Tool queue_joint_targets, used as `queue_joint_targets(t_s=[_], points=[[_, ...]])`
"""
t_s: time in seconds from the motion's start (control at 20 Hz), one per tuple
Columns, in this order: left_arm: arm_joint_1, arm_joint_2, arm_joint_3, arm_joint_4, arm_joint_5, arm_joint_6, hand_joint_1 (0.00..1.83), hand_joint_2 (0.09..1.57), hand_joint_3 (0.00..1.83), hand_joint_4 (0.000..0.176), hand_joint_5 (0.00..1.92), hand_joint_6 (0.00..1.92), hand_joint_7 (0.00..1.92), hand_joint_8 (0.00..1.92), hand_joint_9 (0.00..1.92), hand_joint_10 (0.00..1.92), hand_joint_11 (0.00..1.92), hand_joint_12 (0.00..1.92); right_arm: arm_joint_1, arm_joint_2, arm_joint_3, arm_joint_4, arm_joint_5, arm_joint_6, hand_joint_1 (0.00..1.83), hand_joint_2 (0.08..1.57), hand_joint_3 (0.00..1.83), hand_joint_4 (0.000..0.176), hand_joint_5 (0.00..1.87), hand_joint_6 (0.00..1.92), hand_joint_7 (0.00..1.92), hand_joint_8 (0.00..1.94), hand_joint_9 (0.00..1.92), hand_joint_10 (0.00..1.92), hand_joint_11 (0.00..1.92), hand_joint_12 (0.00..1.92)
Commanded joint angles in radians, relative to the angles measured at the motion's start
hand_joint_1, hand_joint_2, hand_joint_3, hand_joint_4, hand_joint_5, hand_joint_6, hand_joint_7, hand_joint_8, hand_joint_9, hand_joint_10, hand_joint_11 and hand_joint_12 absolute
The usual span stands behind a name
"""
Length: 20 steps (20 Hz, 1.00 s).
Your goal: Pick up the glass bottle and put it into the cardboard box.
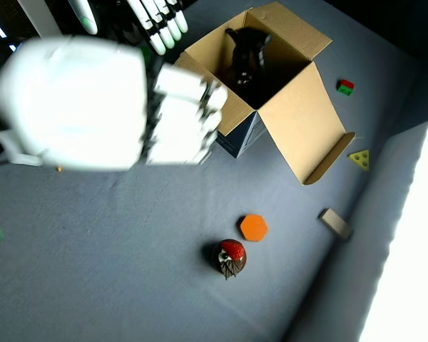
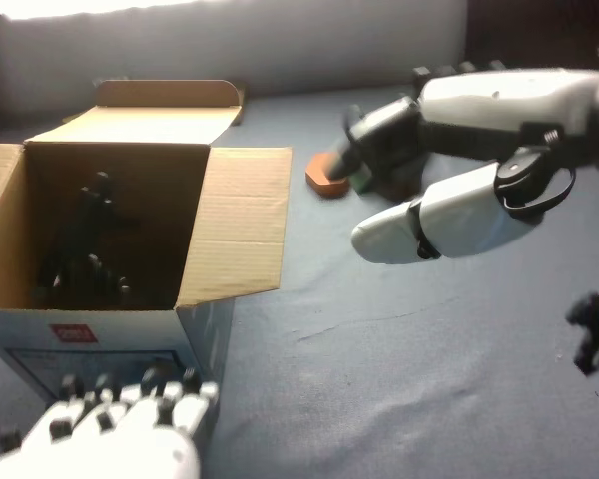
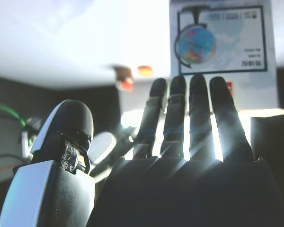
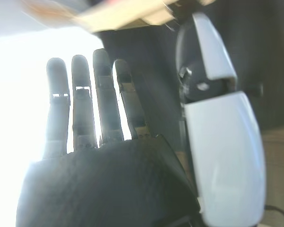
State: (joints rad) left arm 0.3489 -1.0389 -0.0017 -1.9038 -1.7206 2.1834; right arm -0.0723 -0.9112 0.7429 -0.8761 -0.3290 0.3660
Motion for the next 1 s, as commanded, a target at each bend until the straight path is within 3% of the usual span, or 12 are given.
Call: queue_joint_targets(t_s=[0.0, 0.1, 0.15, 0.2, 0.25, 0.3, 0.35, 0.65, 0.7, 0.75, 0.8, 0.95], points=[[-0.028, 0.001, 0.006, 0.037, -0.043, 0.023, 0.06, 1.28, 0.0, 0.0, 0.31, 0.05, 0.34, 0.03, 0.3, 0.06, 0.0, 0.77, 0.019, 0.005, -0.017, -0.015, -0.031, 0.016, 0.5, 1.22, 0.02, 0.0, 0.66, 0.63, 0.87, 0.23, 0.5, 0.88, 0.19, 1.61], [-0.106, 0.017, 0.011, 0.009, -0.044, 0.092, 0.1, 1.3, 0.0, 0.0, 0.59, 0.17, 0.69, 0.13, 0.55, 0.3, 0.01, 1.38, 0.016, 0.017, -0.076, -0.015, -0.151, 0.067, 0.46, 1.25, 0.01, 0.0, 0.78, 0.78, 0.99, 0.41, 0.71, 1.01, 0.47, 1.6], [-0.139, 0.033, 0.014, -0.004, -0.044, 0.142, 0.11, 1.31, 0.0, 0.0, 0.64, 0.35, 0.75, 0.36, 0.52, 0.65, 0.06, 1.54, 0.01, 0.021, -0.101, -0.018, -0.187, 0.093, 0.46, 1.26, 0.01, 0.0, 0.81, 0.85, 0.99, 0.59, 0.76, 1.11, 0.56, 1.64], [-0.158, 0.048, 0.016, -0.016, -0.044, 0.176, 0.11, 1.33, 0.0, 0.0, 0.6, 0.76, 0.68, 0.87, 0.49, 1.1, 0.15, 1.7, 0.001, 0.022, -0.12, -0.028, -0.201, 0.115, 0.46, 1.27, 0.01, 0.0, 0.84, 0.94, 1.0, 0.78, 0.82, 1.23, 0.62, 1.71], [-0.172, 0.08, 0.017, -0.014, -0.044, 0.205, 0.11, 1.33, 0.0, 0.0, 0.6, 0.76, 0.68, 0.87, 0.49, 1.1, 0.15, 1.7, -0.017, 0.022, -0.144, -0.078, -0.201, 0.15, 0.46, 1.27, 0.01, 0.0, 0.84, 0.94, 1.0, 0.78, 0.82, 1.23, 0.62, 1.71], [-0.177, 0.109, 0.016, -0.002, -0.044, 0.222, 0.16, 1.37, 0.01, 0.0, 0.64, 1.3, 0.69, 1.49, 0.59, 1.71, 0.43, 1.91, -0.036, 0.021, -0.162, -0.145, -0.205, 0.194, 0.48, 1.3, 0.01, 0.0, 0.93, 1.11, 1.07, 1.1, 0.96, 1.5, 0.77, 1.9], [-0.178, 0.142, 0.01, 0.04, -0.044, 0.237, 0.21, 1.39, 0.01, 0.0, 0.68, 1.42, 0.73, 1.63, 0.64, 1.85, 0.54, 1.92, -0.053, 0.015, -0.181, -0.228, -0.213, 0.236, 0.5, 1.32, 0.01, 0.0, 0.95, 1.18, 1.1, 1.24, 0.99, 1.62, 0.83, 1.92], [-0.139, 0.21, 0.003, 0.297, 0.119, 0.279, 0.44, 1.42, 0.01, 0.0, 0.81, 1.76, 0.93, 1.88, 0.94, 1.92, 0.8, 1.92, -0.064, -0.017, -0.213, -0.298, -0.314, 0.309, 0.6, 1.38, 0.02, 0.0, 0.97, 1.51, 1.17, 1.61, 1.15, 1.87, 1.08, 1.92], [-0.127, 0.21, 0.003, 0.326, 0.144, 0.278, 0.55, 1.45, 0.01, 0.0, 0.89, 1.89, 1.05, 1.91, 1.1, 1.92, 1.0, 1.92, -0.062, -0.017, -0.217, -0.298, -0.323, 0.309, 0.86, 1.37, 0.03, 0.0, 0.66, 1.67, 1.2, 1.78, 1.22, 1.91, 1.2, 1.92], [-0.105, 0.212, 0.005, 0.352, 0.168, 0.266, 0.69, 1.46, 0.01, 0.0, 0.95, 1.91, 1.11, 1.92, 1.19, 1.92, 1.12, 1.92, -0.059, -0.017, -0.22, -0.298, -0.34, 0.309, 0.94, 1.02, 0.78, 0.0, 0.67, 1.84, 1.23, 1.9, 1.27, 1.92, 1.25, 1.92], [-0.078, 0.212, 0.008, 0.383, 0.188, 0.236, 0.74, 1.45, 0.0, 0.0, 0.97, 1.92, 1.13, 1.92, 1.22, 1.92, 1.15, 1.92, -0.057, -0.017, -0.223, -0.3, -0.36, 0.309, 0.96, 0.88, 1.05, 0.0, 0.72, 1.89, 1.25, 1.92, 1.3, 1.92, 1.3, 1.92], [-0.042, 0.21, 0.014, 0.412, 0.21, 0.217, 0.78, 1.44, 0.0, 0.0, 0.99, 1.92, 1.16, 1.92, 1.24, 1.92, 1.16, 1.92, -0.056, -0.016, -0.227, -0.301, -0.399, 0.309, 0.97, 0.83, 1.15, 0.0, 0.74, 1.9, 1.25, 1.92, 1.31, 1.92, 1.31, 1.92]])
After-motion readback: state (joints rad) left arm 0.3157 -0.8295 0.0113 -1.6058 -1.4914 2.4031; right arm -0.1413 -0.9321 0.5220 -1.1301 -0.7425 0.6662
